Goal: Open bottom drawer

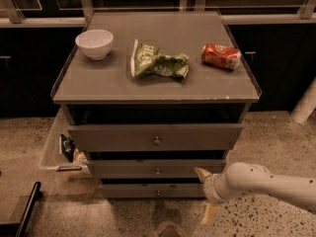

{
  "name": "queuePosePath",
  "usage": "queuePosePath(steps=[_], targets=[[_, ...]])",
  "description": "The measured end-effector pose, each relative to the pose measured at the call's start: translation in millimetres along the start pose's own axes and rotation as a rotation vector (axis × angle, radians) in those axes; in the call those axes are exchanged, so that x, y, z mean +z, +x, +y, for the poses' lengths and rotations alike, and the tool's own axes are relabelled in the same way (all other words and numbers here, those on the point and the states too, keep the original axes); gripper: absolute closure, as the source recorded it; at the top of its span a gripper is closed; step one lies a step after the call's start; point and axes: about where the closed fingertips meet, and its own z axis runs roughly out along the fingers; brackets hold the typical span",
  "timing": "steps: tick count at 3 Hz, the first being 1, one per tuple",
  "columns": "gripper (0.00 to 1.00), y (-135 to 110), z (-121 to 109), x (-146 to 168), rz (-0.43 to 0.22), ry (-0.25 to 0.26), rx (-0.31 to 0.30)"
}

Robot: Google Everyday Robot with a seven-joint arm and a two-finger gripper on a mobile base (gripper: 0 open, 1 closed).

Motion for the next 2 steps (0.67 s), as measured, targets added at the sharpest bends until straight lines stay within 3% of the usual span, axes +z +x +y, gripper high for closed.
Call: queuePosePath(steps=[1, 2], targets=[[0.0, 25.7, 5.5, 54.1, -0.043, -0.014, 0.005], [0.0, 25.7, 5.5, 54.1, -0.043, -0.014, 0.005]])
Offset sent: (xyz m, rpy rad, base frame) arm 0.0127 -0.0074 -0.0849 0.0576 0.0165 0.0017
